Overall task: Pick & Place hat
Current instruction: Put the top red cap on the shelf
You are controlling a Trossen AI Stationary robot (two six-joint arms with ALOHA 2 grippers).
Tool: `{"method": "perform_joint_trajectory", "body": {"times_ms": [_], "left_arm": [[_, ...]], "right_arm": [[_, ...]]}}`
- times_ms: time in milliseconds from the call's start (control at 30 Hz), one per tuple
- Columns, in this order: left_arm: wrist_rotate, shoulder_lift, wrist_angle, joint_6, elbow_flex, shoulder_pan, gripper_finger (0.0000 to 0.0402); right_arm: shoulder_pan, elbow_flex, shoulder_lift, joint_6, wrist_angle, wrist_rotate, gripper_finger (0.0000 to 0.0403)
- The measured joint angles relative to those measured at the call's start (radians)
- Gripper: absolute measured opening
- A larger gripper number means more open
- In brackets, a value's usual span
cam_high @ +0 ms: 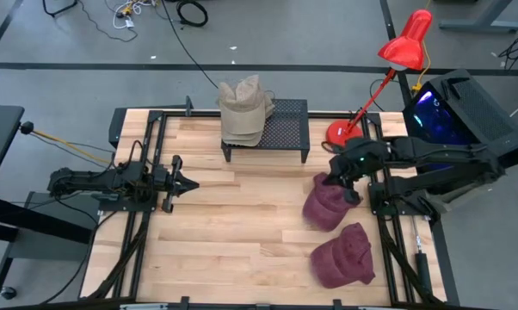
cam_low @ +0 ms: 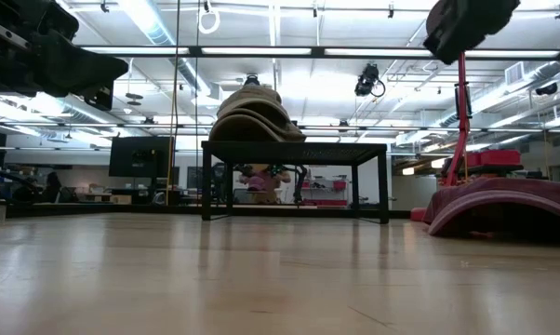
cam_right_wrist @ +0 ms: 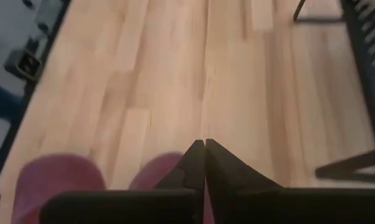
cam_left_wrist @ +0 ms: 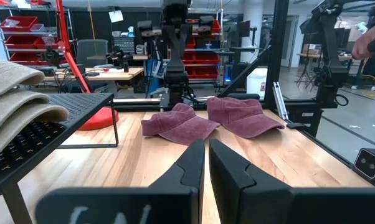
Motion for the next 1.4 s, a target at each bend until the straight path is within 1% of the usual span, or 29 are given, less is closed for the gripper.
{"method": "perform_joint_trajectory", "body": {"times_ms": [167, 300, 433, 633, 733, 833, 1033, 1133, 1267, 1400], "left_arm": [[0.000, 0.000, 0.000, 0.000, 0.000, 0.000, 0.0030], [0.000, 0.000, 0.000, 0.000, 0.000, 0.000, 0.0030], [0.000, 0.000, 0.000, 0.000, 0.000, 0.000, 0.0030], [0.000, 0.000, 0.000, 0.000, 0.000, 0.000, 0.0030], [0.000, 0.000, 0.000, 0.000, 0.000, 0.000, 0.0030], [0.000, 0.000, 0.000, 0.000, 0.000, 0.000, 0.0030], [0.000, 0.000, 0.000, 0.000, 0.000, 0.000, 0.0030], [0.000, 0.000, 0.000, 0.000, 0.000, 0.000, 0.0030], [0.000, 0.000, 0.000, 0.000, 0.000, 0.000, 0.0030], [0.000, 0.000, 0.000, 0.000, 0.000, 0.000, 0.0030]], "right_arm": [[0.000, 0.000, 0.060, -0.001, -0.083, -0.001, 0.0018], [0.000, -0.001, 0.094, -0.039, -0.143, -0.001, 0.0037], [0.000, -0.001, 0.119, -0.075, -0.183, 0.002, 0.0078], [0.000, -0.001, 0.173, -0.128, -0.184, 0.002, 0.0150], [0.000, -0.001, 0.214, -0.131, -0.184, 0.002, 0.0177], [0.000, -0.001, 0.254, -0.131, -0.193, 0.002, 0.0194], [0.000, -0.001, 0.301, -0.173, -0.203, 0.013, 0.0200], [0.000, -0.001, 0.302, -0.188, -0.203, 0.037, 0.0196], [0.014, -0.001, 0.295, -0.198, -0.204, 0.033, 0.0192], [0.051, -0.001, 0.289, -0.170, -0.213, 0.026, 0.0192]]}}
